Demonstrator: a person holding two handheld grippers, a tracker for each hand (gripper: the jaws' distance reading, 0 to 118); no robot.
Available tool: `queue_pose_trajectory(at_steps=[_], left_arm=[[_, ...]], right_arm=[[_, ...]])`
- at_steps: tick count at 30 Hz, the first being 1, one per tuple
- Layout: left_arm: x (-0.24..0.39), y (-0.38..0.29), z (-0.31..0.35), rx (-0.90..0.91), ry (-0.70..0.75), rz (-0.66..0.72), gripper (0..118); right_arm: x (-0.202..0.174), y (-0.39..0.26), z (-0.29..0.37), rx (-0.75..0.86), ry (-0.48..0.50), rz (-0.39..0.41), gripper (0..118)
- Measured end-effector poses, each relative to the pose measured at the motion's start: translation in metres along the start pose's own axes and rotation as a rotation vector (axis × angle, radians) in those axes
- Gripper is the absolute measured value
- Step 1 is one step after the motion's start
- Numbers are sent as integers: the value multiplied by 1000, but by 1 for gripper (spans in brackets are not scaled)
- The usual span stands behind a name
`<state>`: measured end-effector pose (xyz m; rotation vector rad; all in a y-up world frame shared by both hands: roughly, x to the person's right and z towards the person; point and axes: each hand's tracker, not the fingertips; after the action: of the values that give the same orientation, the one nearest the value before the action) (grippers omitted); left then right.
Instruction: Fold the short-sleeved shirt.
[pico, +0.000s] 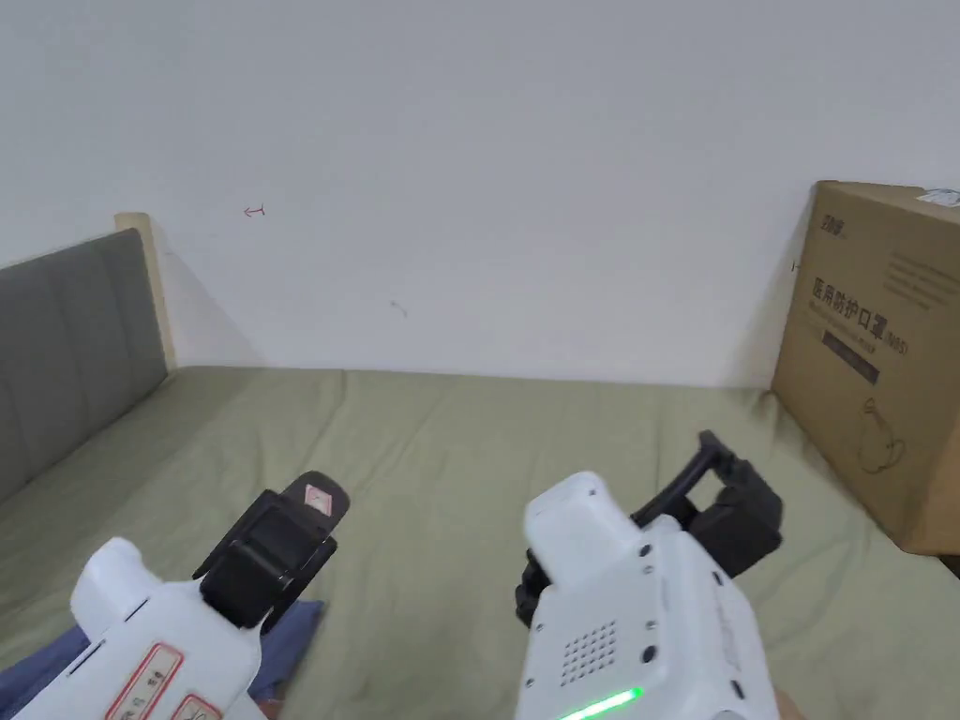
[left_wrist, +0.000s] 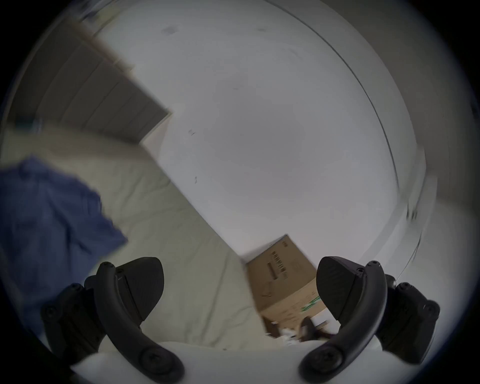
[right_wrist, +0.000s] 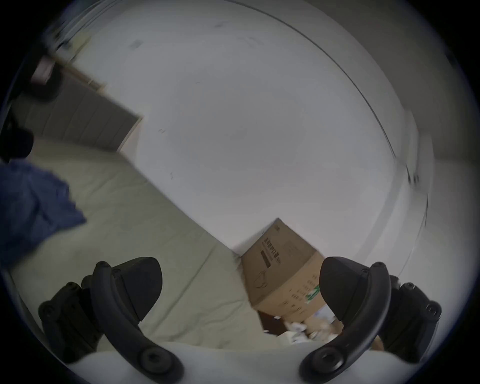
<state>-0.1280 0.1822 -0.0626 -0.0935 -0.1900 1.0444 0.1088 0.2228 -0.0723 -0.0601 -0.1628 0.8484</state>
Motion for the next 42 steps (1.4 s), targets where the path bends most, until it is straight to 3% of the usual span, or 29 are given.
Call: queue_pose_trajectory(at_steps=[2,4,5,6,8,9,11,15,16,18,20,21,24,27,29,33,36,38,39,40,41,42], left_arm=[[-22,-1,-4,-40,38,110,117],[-43,-1,-5,-49,39,253,117],[-49,-1,-5,-45,29,318,117],[-53,1,-6,-49,9,319,117],[-45,6,-7,-43,49,237,117],[-35,11,-9,-32,94,129,117],[-11,19,-14,-36,142,-62,117],[63,7,-23,-85,194,-729,117],[76,-4,-20,-75,196,-895,117],[88,-26,-18,-44,233,-1102,117],[88,-39,-15,-56,231,-1179,117],[88,-42,-15,-69,226,-1182,117],[84,-40,-14,-86,197,-1065,117],[82,-36,-13,-80,195,-1016,118],[83,-32,-14,-89,198,-991,118],[83,-31,-14,-68,221,-985,118],[84,-29,-13,-79,241,-990,116],[86,-31,-8,-50,230,-999,91],[88,-31,-6,-40,226,-1006,68],[89,-33,-6,-33,221,-1009,38],[90,-33,-6,-26,224,-1009,23],[90,-34,-7,-26,233,-1017,18]], right_arm=[[-12,1,3,-9,53,113,118],[-31,-2,4,-12,83,306,118],[-36,-6,4,11,84,333,118],[-37,-5,5,13,81,276,118],[-21,3,5,-24,187,30,118],[-10,5,0,-51,247,-117,118],[10,6,-4,-65,232,-309,118],[44,-11,-10,-64,109,-699,118],[48,-18,-12,-104,105,-776,118],[50,-36,-14,-131,112,-897,118],[49,-52,-18,-205,118,-953,118],[47,-58,-17,-236,108,-971,118],[55,-70,-11,-136,228,-1031,118],[52,-57,-9,-132,154,-847,118],[50,-53,-9,-108,142,-788,118],[59,-55,-7,-90,201,-910,118],[65,-54,-9,-109,187,-925,118],[69,-57,-12,-109,213,-935,116],[69,-58,-12,-112,215,-942,110],[69,-59,-11,-101,214,-948,86],[69,-59,-10,-100,207,-947,48],[67,-59,-9,-89,176,-934,16]])
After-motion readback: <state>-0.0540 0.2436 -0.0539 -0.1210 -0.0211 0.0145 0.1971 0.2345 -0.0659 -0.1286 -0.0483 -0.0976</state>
